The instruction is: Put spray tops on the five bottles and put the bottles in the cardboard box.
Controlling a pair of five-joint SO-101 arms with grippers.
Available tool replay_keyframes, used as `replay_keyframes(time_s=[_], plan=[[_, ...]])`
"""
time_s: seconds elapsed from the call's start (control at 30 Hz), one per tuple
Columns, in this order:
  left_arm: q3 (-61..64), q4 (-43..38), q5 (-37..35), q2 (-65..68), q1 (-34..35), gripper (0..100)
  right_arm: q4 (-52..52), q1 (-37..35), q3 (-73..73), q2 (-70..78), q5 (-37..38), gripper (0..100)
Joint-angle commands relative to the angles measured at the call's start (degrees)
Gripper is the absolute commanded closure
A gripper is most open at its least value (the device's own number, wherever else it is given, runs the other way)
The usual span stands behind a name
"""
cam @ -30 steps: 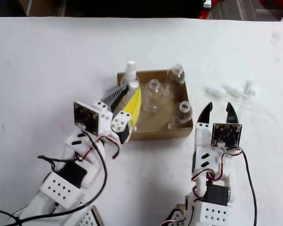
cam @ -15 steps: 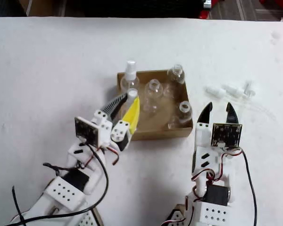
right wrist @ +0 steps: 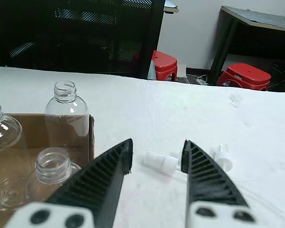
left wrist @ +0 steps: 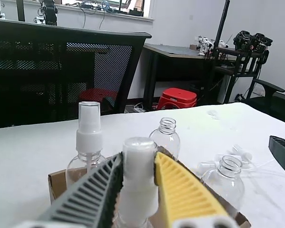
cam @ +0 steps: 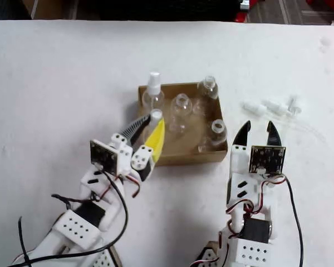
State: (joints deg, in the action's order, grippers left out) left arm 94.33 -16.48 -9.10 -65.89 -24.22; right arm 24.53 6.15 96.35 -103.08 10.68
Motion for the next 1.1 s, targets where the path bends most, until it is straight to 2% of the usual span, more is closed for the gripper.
replay_keyframes(time_s=[0.0, 0.17, 0.33, 0.43, 0.6, 0.73, 0.83, 0.93, 1.07], plan=[[-0.18, -1.58, 0.18, -1.10, 2.24, 82, -1.36, 0.48, 0.53, -0.04, -0.09, 85.0], [-2.73, 1.49, 0.18, -1.19, 5.49, 86, -1.36, 0.48, 0.53, -0.04, -0.09, 85.0], [-5.89, 5.98, -0.35, -4.79, 4.88, 86, -1.36, 0.48, 0.53, -0.04, -0.09, 85.0], [-9.23, 16.00, -3.08, -13.05, 4.44, 86, -1.36, 0.48, 0.53, -0.04, -0.09, 85.0], [-17.67, 39.30, -4.40, -26.33, 4.62, 86, -1.36, 0.48, 0.53, -0.04, -0.09, 85.0], [-18.99, 48.70, -6.33, -33.45, 4.97, 86, -1.27, 0.48, 0.53, -0.04, -0.09, 85.0], [-18.90, 55.65, -8.97, -38.29, 8.48, 86, -1.19, 0.48, 0.53, -0.04, -0.09, 85.0], [-19.34, 62.42, -10.29, -39.43, 15.52, 86, -1.01, 0.22, 0.53, -0.04, -0.09, 85.0], [-18.20, 67.43, -10.02, -38.99, 24.22, 86, -0.92, 0.13, 0.53, -0.04, -0.09, 85.0]])
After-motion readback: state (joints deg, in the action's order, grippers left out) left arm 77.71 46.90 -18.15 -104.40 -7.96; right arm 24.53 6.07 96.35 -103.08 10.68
